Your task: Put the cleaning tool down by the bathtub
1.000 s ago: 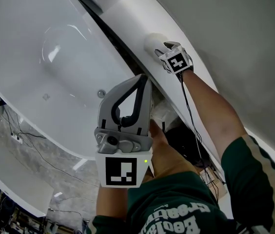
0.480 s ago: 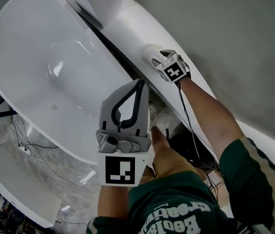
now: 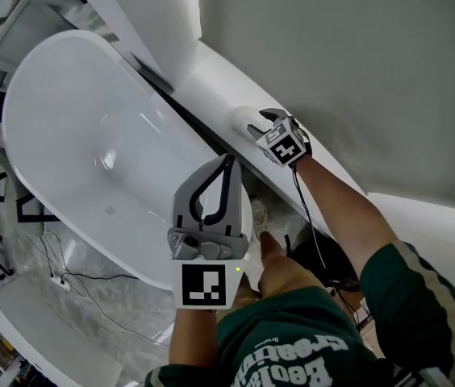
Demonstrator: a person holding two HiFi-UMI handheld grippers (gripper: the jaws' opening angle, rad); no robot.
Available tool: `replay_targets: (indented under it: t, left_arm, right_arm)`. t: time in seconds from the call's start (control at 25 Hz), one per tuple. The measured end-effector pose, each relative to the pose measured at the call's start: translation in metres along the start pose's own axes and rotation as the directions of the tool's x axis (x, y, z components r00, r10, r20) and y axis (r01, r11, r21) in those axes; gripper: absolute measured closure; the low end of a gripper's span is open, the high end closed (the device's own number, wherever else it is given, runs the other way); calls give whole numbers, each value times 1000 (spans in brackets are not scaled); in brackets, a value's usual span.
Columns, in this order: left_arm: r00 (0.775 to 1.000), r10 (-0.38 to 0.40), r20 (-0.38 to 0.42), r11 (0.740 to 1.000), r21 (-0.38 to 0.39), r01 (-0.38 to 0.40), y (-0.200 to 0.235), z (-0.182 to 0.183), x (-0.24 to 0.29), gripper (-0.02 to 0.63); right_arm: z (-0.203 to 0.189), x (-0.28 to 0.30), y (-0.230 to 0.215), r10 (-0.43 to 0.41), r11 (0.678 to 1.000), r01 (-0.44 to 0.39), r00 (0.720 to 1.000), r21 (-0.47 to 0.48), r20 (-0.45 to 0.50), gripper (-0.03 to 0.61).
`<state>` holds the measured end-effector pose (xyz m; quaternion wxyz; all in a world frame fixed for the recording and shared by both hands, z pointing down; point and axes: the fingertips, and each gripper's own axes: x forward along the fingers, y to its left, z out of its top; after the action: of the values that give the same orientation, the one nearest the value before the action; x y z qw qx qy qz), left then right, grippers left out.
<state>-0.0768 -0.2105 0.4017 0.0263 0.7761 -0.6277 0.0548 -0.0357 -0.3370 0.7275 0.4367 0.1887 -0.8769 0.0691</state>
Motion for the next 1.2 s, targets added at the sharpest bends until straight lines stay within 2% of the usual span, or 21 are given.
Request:
replay_targets:
  t: [0.2, 0.48, 0.6, 0.72, 0.88, 1.2]
  left_arm:
    - [1000, -17, -10, 999, 46, 17, -2, 23, -15, 611]
    - [1000, -19, 1, 999, 42, 19, -3, 61, -43, 611]
    - [999, -37, 25, 998, 53, 35, -7, 79, -56, 611]
    - [998, -54, 17, 997, 61, 53, -11, 89, -69, 611]
    - [996, -72, 45, 996, 58, 69, -15, 110, -85, 611]
    - [985, -135, 110, 988, 86, 126, -44, 143, -110, 611]
  right_arm:
    - [38, -50, 0, -33, 999, 36, 994, -28, 103, 374]
    - [82, -136, 14, -77, 995, 89, 968, -38, 237, 381]
    - [106, -176, 27, -94, 993, 112, 947, -41, 308, 425]
    - [128, -217, 38, -110, 991, 130, 917, -24, 384, 425]
    - [153, -275, 59, -127, 987, 156, 869, -22, 479, 446]
    - [176, -398, 103, -177, 974, 224, 736, 11, 654, 463]
